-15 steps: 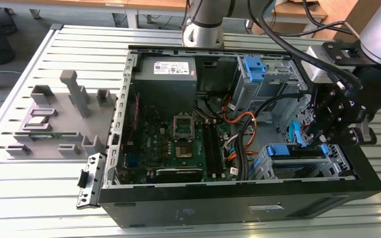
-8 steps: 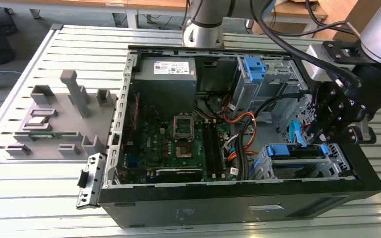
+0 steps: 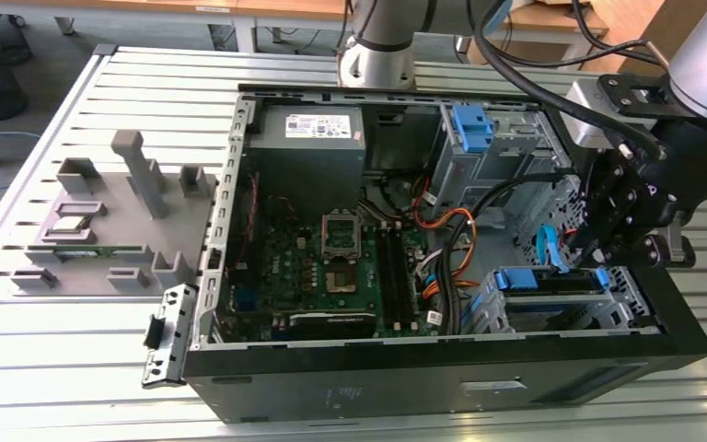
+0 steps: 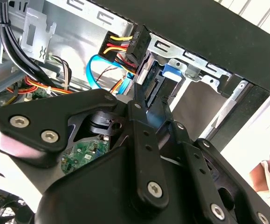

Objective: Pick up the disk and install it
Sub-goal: 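Insert the first disk wire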

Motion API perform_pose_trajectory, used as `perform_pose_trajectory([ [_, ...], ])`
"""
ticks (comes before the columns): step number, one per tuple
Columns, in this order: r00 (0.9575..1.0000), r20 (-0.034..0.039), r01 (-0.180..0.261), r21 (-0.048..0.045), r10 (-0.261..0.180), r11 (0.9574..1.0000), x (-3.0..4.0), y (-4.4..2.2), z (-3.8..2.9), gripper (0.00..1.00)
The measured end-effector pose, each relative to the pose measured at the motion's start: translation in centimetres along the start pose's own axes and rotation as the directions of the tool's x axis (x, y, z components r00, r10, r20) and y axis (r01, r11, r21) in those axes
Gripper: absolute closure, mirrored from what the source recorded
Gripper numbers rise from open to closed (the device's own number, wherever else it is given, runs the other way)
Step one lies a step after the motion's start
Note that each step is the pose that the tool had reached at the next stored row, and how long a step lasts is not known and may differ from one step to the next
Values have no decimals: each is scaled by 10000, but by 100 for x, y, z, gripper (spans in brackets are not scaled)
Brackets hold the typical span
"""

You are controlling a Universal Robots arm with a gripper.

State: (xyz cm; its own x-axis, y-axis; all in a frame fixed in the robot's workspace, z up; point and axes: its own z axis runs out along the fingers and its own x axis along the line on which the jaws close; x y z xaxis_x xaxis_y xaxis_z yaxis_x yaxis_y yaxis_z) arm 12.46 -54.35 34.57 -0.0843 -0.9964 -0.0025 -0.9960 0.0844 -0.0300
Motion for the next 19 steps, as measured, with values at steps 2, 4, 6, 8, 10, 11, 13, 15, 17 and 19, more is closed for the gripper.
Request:
perform_pose_trajectory([
  [2,10000,1,-4,-8,4,10000,-1,0,1,70],
  [4,10000,7,-4,-28,4,10000,-1,-1,-1,70],
  [6,10000,6,-5,-42,5,10000,-2,-1,-9,70],
  [8,10000,5,-4,-59,4,10000,-2,-3,-23,70],
  [10,10000,4,-5,-73,5,10000,-2,-4,-38,70],
  [11,10000,6,-6,-77,6,10000,-2,-4,-43,70],
  [13,10000,13,-10,-86,10,10000,-3,-4,-47,70],
  [15,10000,12,-23,-89,23,10000,-4,-4,-49,70],
  [17,10000,9,-24,-89,24,10000,-4,-5,-50,70],
  [19,10000,9,-24,-89,24,10000,-4,-5,-50,70],
])
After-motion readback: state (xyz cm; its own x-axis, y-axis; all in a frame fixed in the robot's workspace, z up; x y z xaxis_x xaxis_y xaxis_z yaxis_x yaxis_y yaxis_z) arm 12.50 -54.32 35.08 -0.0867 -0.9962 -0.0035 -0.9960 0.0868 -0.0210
